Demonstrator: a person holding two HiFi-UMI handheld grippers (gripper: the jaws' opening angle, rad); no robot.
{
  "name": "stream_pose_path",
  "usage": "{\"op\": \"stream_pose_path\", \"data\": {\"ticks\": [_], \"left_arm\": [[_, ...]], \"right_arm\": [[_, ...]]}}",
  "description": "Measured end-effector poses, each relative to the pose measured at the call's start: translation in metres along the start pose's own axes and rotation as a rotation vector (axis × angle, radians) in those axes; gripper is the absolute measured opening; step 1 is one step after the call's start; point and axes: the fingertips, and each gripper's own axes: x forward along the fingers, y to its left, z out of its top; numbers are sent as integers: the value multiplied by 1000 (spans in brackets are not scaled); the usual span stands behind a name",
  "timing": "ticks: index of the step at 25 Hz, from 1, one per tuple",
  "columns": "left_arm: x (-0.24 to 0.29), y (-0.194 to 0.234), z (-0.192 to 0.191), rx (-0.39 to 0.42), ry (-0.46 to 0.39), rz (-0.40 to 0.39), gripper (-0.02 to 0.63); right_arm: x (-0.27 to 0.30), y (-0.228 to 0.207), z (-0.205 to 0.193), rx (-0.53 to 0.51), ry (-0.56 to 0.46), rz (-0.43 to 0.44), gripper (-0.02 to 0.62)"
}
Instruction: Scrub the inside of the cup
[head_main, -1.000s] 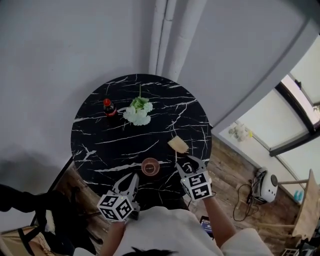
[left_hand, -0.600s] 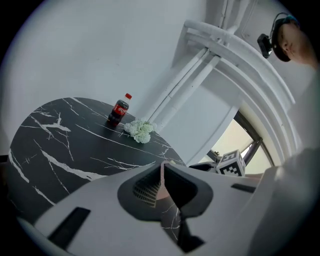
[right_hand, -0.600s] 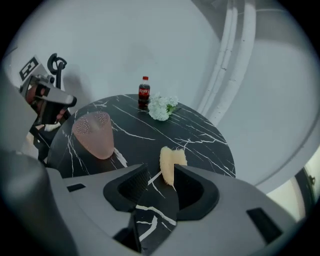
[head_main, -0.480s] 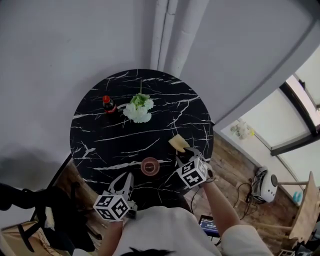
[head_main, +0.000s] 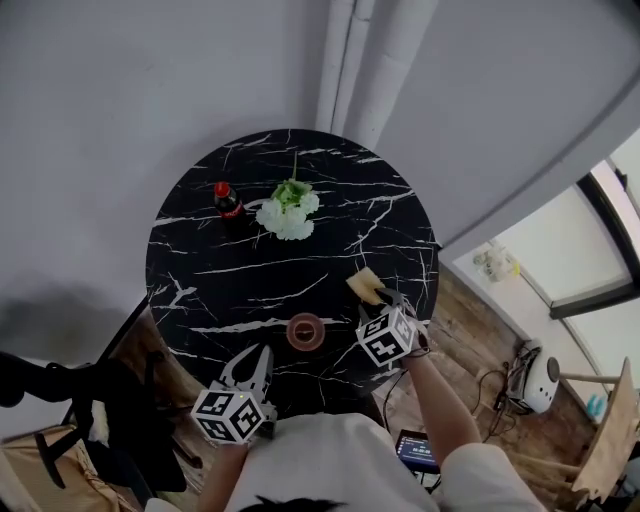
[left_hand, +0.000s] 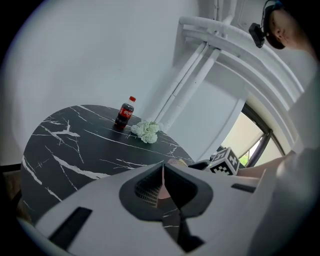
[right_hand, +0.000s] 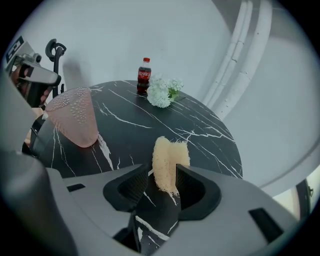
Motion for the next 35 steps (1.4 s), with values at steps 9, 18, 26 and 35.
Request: {"op": "stream_pose_path", "data": {"ticks": [9,18,26,35], "left_arm": [[-4,11,9,26,-37,83,12],[3,4,11,19,-50,57,12],[7,4,12,22,-47,57,12],[6,3,13,56,-24,19,131]], "right_arm": [[16,-7,-8,-12,44,27,160],[18,-8,-8,34,29,98,153],[21,-16,-9,35,55,95,83],[20,-20,-6,106,48,61,63]]}}
